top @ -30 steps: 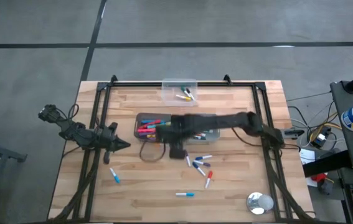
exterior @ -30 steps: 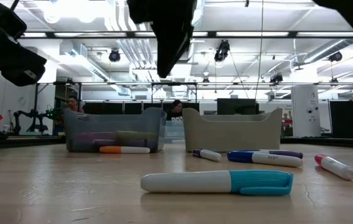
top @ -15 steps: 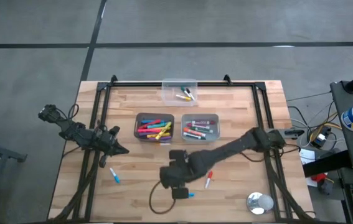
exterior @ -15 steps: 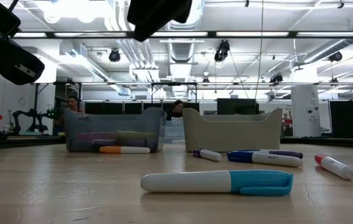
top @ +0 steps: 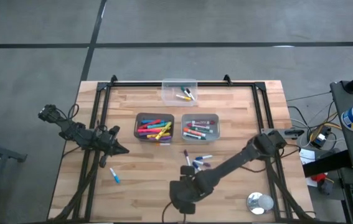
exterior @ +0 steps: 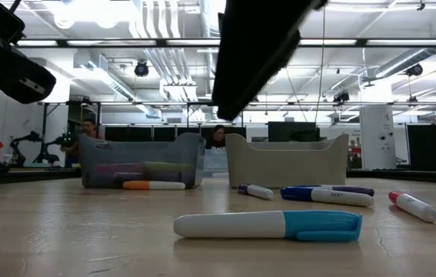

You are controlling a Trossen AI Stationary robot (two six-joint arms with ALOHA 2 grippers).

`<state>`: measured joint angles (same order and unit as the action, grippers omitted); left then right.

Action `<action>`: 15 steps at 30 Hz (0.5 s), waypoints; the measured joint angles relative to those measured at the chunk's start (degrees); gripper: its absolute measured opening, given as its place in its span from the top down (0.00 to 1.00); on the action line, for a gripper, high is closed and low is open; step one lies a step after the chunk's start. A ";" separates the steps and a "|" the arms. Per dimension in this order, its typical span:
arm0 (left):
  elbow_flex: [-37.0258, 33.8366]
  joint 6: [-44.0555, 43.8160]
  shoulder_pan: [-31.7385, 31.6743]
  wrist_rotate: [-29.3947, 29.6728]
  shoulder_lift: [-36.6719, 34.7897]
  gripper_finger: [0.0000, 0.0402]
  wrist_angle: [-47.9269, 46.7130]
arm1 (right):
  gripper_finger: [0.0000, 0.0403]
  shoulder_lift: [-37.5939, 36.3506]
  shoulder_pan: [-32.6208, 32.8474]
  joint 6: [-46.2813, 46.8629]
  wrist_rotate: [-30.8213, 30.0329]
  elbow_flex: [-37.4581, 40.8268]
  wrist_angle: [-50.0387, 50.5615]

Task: Pick & Place Markers
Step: Put the bottom small light blue highlighter pen into the transparent bin

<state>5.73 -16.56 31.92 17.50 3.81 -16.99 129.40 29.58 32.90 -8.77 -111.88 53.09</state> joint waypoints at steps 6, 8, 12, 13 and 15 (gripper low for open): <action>-0.05 -1.53 0.00 0.06 0.00 1.00 -0.07 | 0.61 0.08 1.20 2.85 0.34 5.57 -5.15; -0.08 -1.53 0.00 0.08 0.00 1.00 -0.09 | 0.62 0.07 1.33 3.74 0.48 6.65 -6.04; -0.11 -1.48 0.00 0.08 0.00 1.00 -0.13 | 0.64 0.07 1.58 4.50 1.39 9.16 -10.47; -0.11 -1.48 0.00 0.08 0.00 1.00 -0.13 | 0.64 0.07 1.67 4.64 1.63 9.88 -12.03; -0.12 -1.48 0.00 0.08 0.00 1.00 -0.15 | 0.65 0.09 1.80 4.70 1.84 10.91 -14.07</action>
<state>5.62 -18.04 31.92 17.58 3.81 -17.15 129.49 31.38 37.60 -6.94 -100.97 39.02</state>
